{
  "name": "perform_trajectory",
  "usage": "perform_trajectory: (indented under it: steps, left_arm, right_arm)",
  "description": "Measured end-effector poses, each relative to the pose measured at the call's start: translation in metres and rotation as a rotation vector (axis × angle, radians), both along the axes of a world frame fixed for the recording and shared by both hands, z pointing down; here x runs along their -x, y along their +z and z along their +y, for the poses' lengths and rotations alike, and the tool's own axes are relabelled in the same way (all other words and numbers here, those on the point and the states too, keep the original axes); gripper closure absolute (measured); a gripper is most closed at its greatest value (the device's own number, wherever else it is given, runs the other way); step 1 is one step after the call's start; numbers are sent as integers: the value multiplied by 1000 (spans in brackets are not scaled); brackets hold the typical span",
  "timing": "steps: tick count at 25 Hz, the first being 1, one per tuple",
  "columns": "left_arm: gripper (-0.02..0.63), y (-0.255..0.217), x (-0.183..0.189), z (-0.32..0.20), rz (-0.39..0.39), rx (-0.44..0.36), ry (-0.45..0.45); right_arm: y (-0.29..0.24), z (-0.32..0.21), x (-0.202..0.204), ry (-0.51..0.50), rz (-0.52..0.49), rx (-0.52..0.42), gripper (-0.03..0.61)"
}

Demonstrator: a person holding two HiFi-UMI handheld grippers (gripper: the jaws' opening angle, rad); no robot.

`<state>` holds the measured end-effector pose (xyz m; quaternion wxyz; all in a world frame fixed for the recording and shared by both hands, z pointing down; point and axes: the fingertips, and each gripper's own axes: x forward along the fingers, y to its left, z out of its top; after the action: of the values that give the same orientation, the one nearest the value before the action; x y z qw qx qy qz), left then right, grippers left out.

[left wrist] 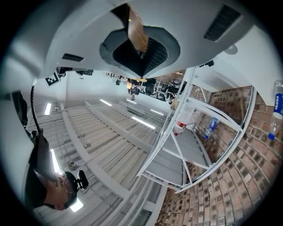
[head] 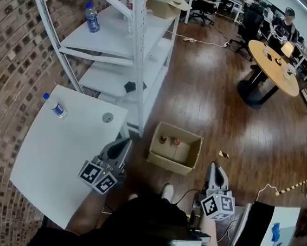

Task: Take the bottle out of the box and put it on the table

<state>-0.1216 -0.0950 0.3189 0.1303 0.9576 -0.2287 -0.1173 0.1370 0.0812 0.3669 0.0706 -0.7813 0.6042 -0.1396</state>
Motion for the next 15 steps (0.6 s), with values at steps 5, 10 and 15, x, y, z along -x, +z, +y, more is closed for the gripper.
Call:
perform_trajectory:
  steps: [5,10,15]
  left_arm:
    - [611,-9,-22,-9,-37,-36,-44]
    - [611,-20,-52,-14,-59,-77,-72]
    - [611,-17,-79,-26,-72,-75,-111]
  right_arm:
    - [-8,-34,-22,-82,0,-49,577]
    - [-16,-61,-62,-117,12,-78,577]
    - [-13,-73,-94,-144,6,-98,577]
